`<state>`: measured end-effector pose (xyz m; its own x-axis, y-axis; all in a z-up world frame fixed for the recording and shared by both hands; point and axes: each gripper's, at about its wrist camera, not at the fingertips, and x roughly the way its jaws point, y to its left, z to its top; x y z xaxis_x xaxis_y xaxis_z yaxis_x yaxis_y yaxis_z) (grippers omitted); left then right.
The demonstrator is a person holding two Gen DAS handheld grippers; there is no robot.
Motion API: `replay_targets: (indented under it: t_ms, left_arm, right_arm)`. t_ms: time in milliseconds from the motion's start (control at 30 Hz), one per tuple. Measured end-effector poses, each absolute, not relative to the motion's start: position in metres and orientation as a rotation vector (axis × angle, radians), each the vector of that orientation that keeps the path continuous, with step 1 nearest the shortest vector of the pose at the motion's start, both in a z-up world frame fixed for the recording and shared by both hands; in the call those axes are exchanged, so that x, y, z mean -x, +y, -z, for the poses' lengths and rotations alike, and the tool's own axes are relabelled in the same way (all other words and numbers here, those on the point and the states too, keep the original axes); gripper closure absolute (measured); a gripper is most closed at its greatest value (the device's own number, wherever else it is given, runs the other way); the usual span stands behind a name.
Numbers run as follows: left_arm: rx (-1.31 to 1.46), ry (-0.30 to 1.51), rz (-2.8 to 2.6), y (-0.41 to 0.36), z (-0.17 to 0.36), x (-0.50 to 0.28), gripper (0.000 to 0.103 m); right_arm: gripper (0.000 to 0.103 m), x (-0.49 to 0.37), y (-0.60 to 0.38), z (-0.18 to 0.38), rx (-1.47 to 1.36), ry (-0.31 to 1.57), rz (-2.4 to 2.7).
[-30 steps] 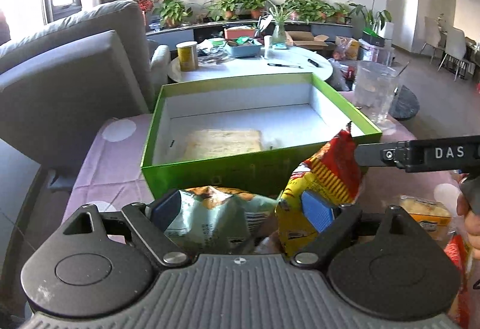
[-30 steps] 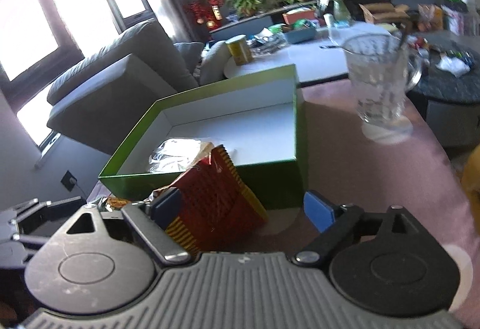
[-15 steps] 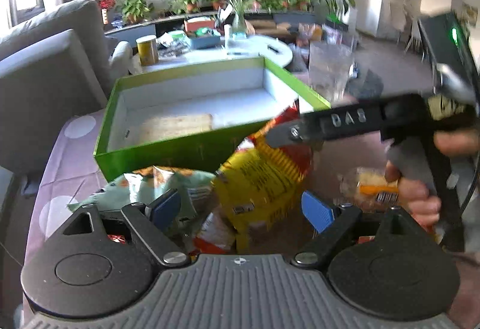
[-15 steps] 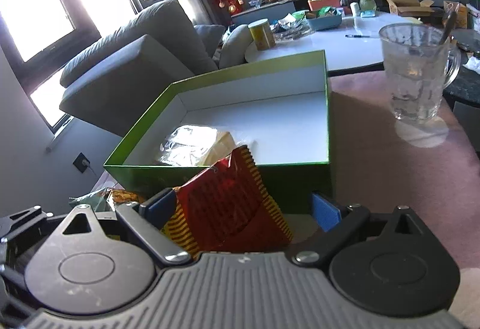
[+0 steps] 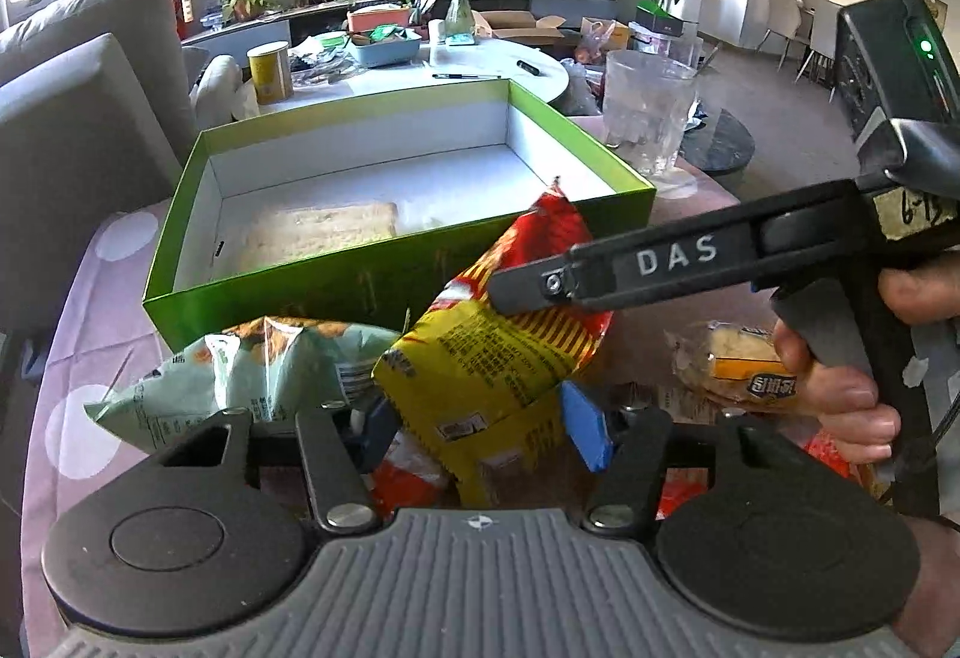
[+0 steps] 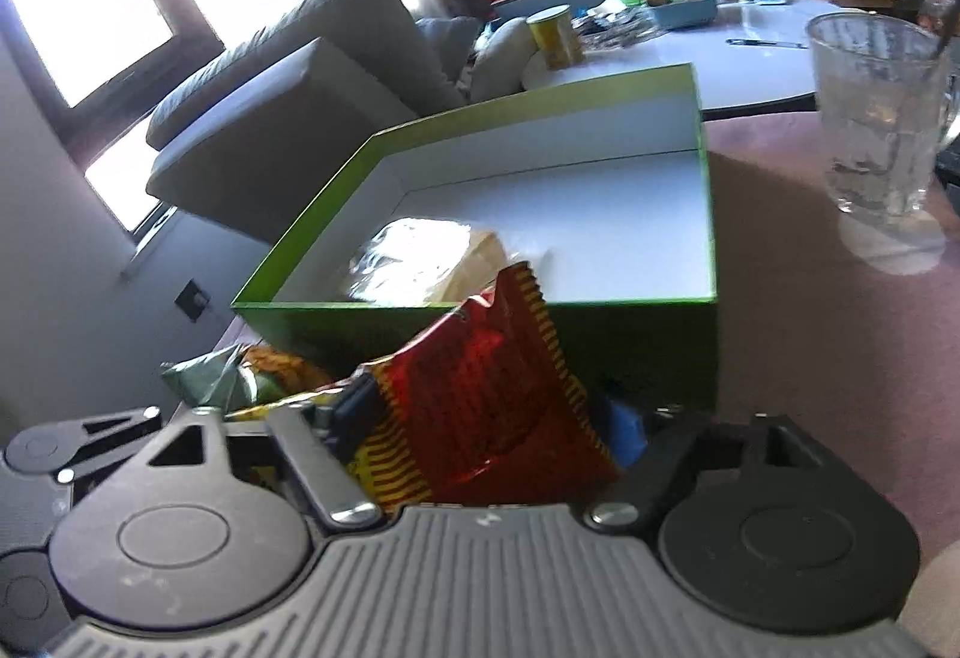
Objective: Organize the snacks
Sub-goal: 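Lift the yellow-red chip bag with the left gripper over the box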
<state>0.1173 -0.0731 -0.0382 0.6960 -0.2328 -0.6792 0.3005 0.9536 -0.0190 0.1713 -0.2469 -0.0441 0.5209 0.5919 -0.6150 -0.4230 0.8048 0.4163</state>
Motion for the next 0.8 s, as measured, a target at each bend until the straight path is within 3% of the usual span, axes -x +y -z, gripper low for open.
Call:
replay_targets:
  t_ms: [233,433,800]
  left_arm:
    - [-0.098,0.716,0.324,-0.074,0.031,-0.108,0.049]
    - [-0.113,0.691,0.355,-0.076,0.021,-0.101,0.059]
    - [-0.177,0.571,0.383,-0.086,-0.017,-0.098,0.06]
  right_arm:
    - [0.04,-0.157,-0.251,0.038,-0.234,0.811,-0.627]
    - [0.042,-0.14,-0.26,0.025,-0.257,0.778,-0.598]
    - [0.049,-0.129,-0.271,-0.007,-0.36,0.703,-0.589]
